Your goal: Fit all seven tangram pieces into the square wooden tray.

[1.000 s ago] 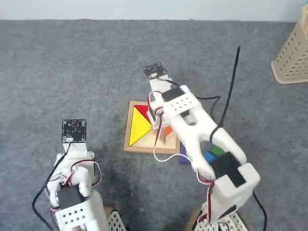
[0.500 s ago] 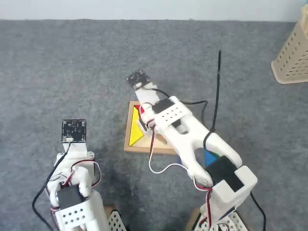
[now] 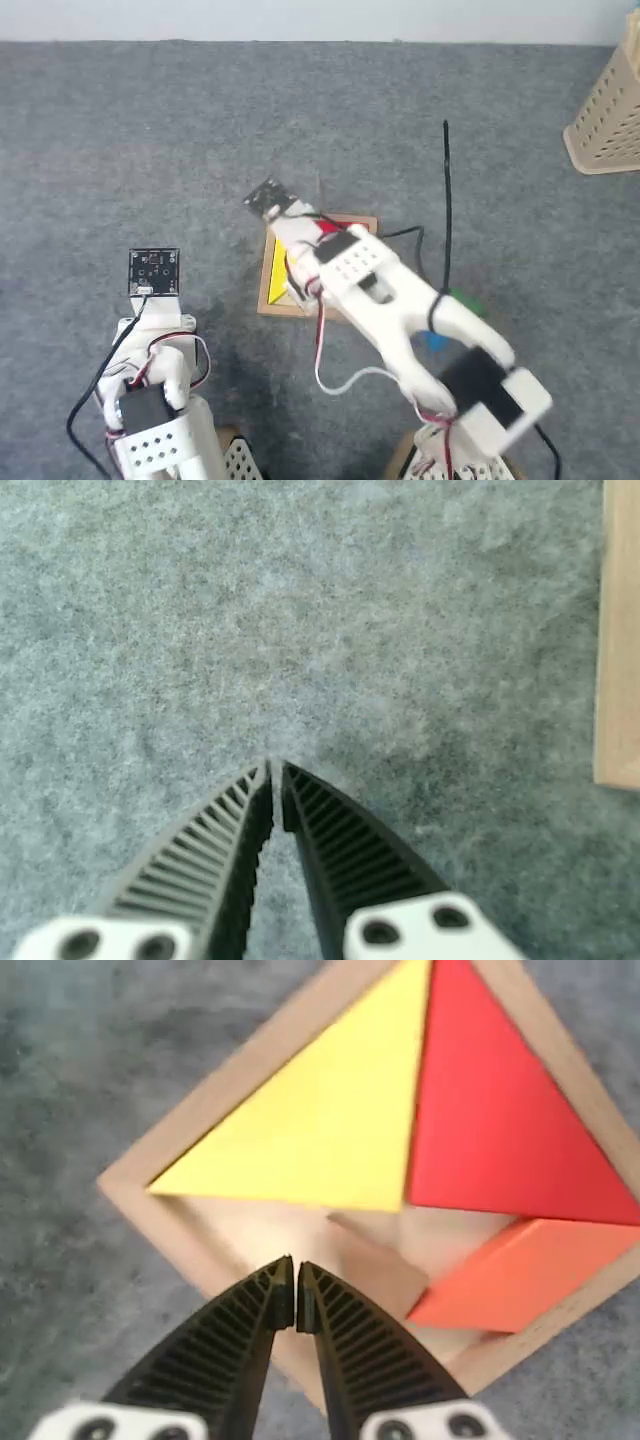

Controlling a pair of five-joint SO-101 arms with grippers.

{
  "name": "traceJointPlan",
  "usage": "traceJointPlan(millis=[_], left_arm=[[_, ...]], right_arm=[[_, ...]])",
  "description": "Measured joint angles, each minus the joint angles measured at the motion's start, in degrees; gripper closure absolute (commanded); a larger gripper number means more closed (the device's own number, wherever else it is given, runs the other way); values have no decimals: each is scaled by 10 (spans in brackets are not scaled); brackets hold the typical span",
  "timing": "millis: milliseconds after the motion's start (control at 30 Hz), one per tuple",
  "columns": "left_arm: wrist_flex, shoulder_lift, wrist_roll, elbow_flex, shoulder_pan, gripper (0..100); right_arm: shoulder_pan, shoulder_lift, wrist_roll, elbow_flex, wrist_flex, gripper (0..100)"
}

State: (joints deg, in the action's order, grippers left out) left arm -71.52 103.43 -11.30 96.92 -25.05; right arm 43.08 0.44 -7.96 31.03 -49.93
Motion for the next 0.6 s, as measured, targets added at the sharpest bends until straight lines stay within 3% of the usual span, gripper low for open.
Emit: traceJointPlan(millis=[233,600], left_arm=[[0,0,0,0,0,987],[0,0,0,0,0,987]], right_arm=[[-47,-88,-3,53,23,993],[-66,-4,-3,32,23,993]])
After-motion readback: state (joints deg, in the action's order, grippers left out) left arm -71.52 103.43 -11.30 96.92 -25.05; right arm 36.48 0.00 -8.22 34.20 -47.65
